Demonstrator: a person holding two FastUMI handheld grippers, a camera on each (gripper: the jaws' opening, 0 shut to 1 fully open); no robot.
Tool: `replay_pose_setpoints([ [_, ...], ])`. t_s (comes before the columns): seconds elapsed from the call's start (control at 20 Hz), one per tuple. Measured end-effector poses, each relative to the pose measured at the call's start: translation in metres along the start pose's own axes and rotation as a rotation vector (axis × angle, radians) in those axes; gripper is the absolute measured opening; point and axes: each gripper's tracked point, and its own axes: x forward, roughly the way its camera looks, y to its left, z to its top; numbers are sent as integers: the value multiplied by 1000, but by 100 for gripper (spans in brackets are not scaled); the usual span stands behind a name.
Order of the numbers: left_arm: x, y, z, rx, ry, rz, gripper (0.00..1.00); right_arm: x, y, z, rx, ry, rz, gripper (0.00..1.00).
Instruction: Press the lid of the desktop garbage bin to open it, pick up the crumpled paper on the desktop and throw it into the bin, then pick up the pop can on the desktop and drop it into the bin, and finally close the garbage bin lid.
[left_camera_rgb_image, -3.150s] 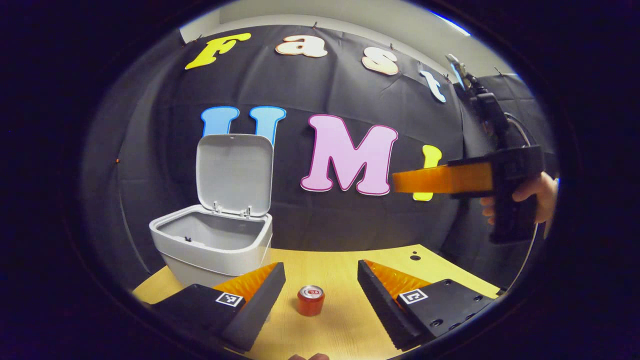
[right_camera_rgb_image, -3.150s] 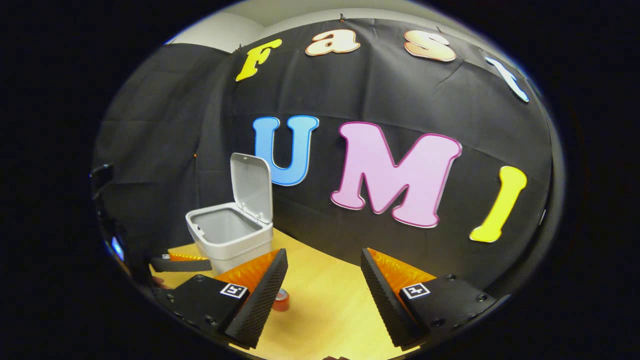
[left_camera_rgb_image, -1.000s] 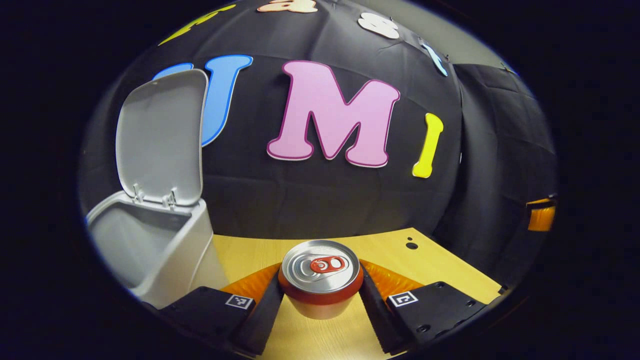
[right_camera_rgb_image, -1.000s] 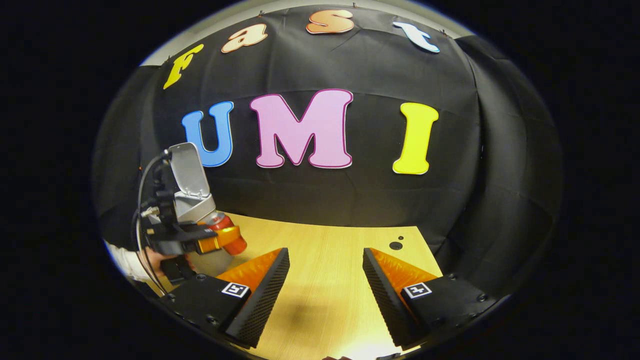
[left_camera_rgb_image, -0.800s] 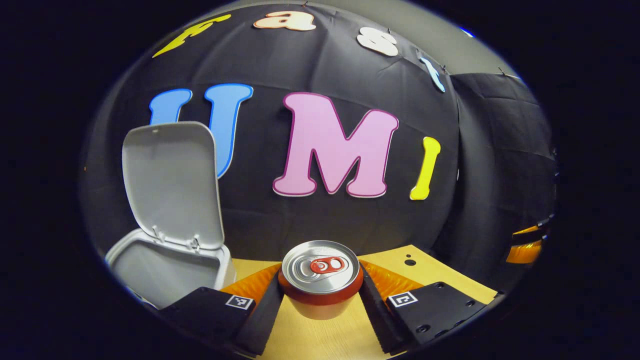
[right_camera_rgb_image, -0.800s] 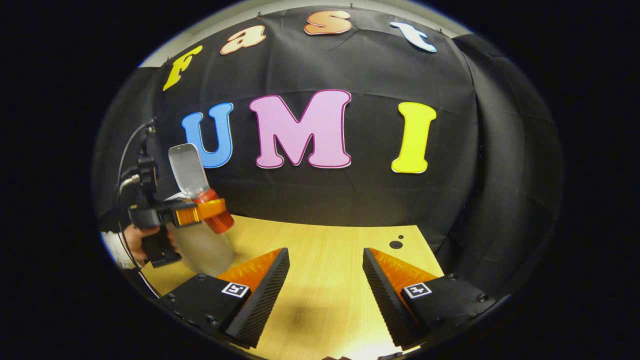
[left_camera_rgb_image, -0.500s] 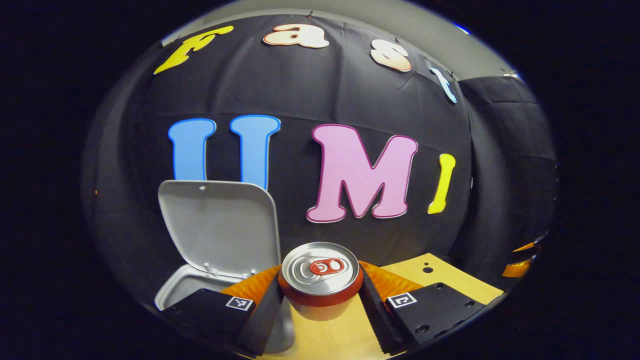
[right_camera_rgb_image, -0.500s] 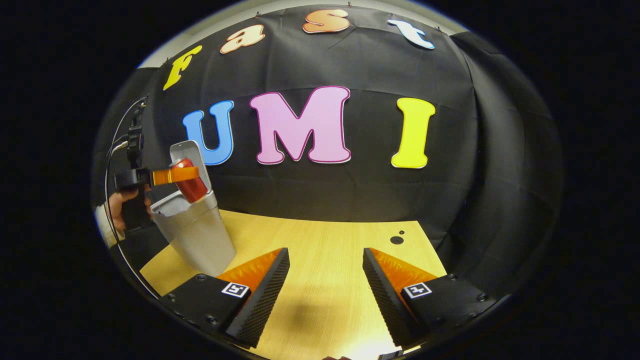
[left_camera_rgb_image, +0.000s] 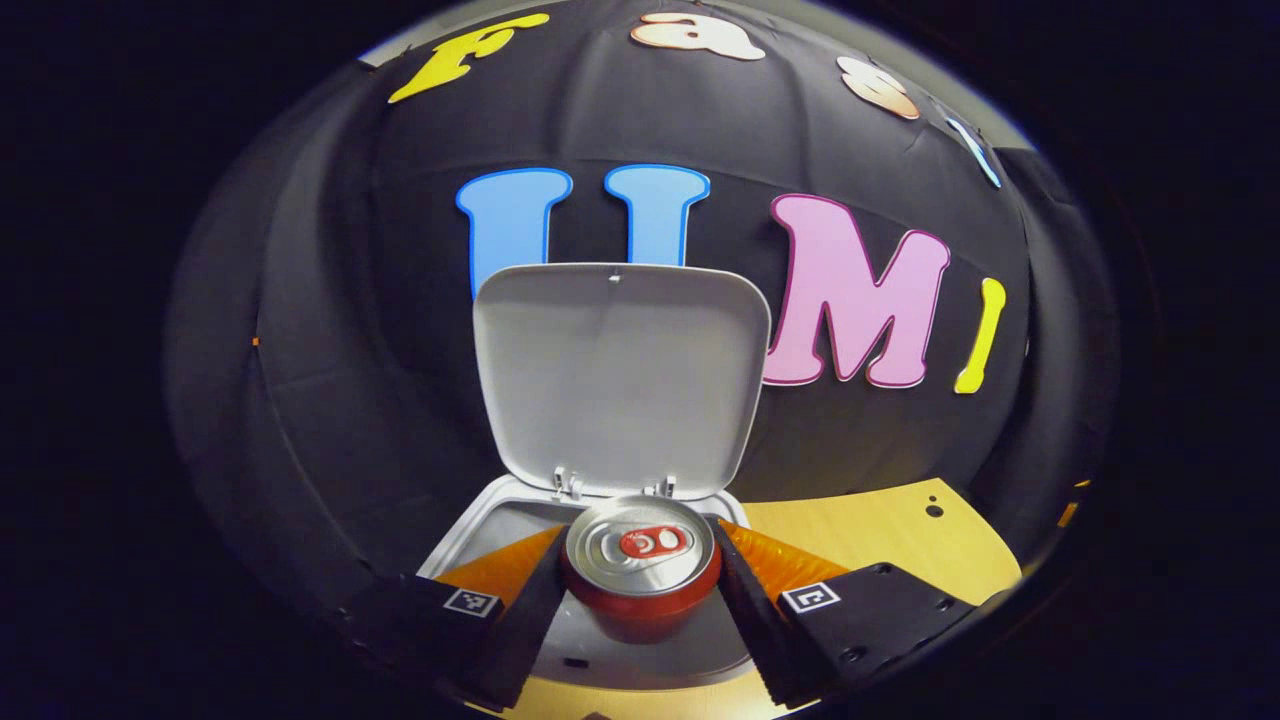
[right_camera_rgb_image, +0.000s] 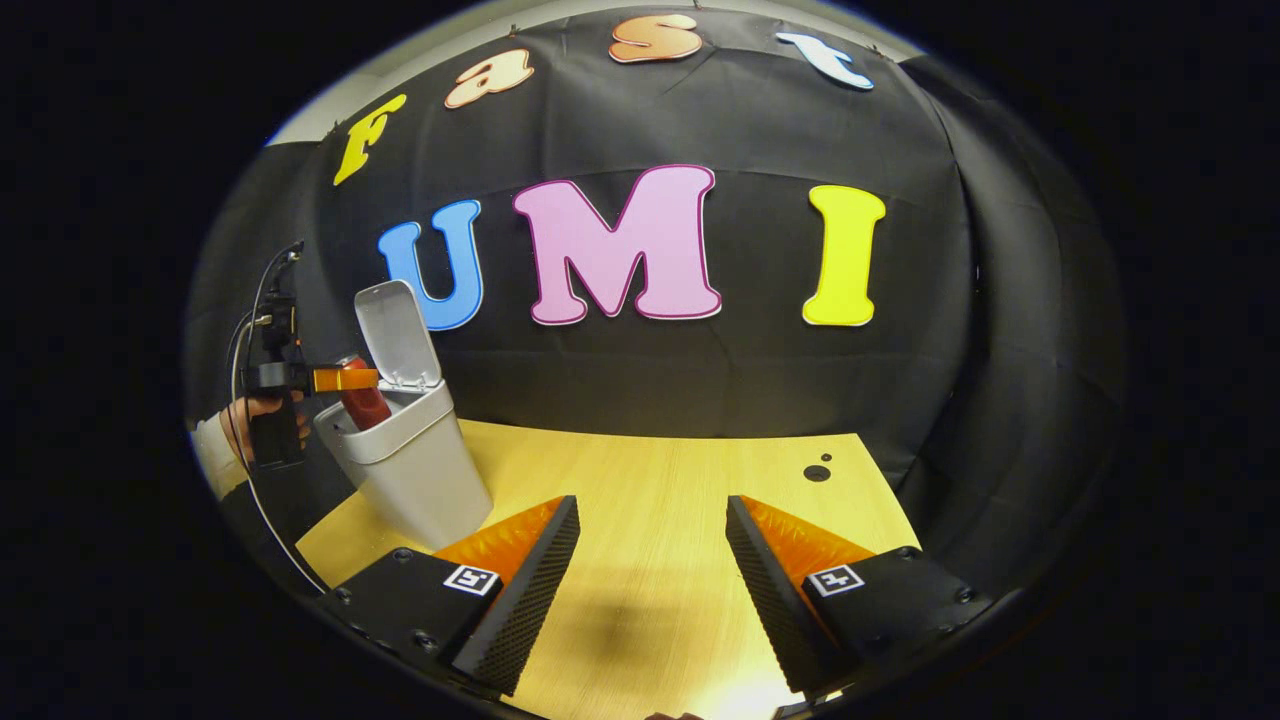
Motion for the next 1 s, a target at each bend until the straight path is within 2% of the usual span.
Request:
replay_pose_setpoints([
  [0.05, -3, 1, 4, -2, -14, 13, 89, 0, 0, 0, 2, 1, 1, 95],
  [0.1, -5, 1, 11, 1, -29, 8, 95, 0, 0, -1, 5, 1, 1, 95],
  [0.25, -7, -4, 27, 9, -75, -2, 95, -1, -1, -2, 17, 2, -1, 95],
  [0.45, -8, -10, 54, -120, -92, -42, 94, -5, -5, -5, 22, 7, -2, 94],
  [0.5, -5, -7, 62, -126, -101, -41, 94, -5, -6, -7, 20, 8, -4, 94],
  [0.65, 1, 5, 89, -51, -153, -10, 94, -8, -9, -8, 19, 11, -1, 93],
  [0.85, 6, 9, 143, -77, -203, 5, 93, -4, -9, -14, 30, 26, 17, 94],
  [1.0, 18, 25, 181, -24, -256, 50, 93, -2, -1, -14, 45, 19, 42, 96],
])
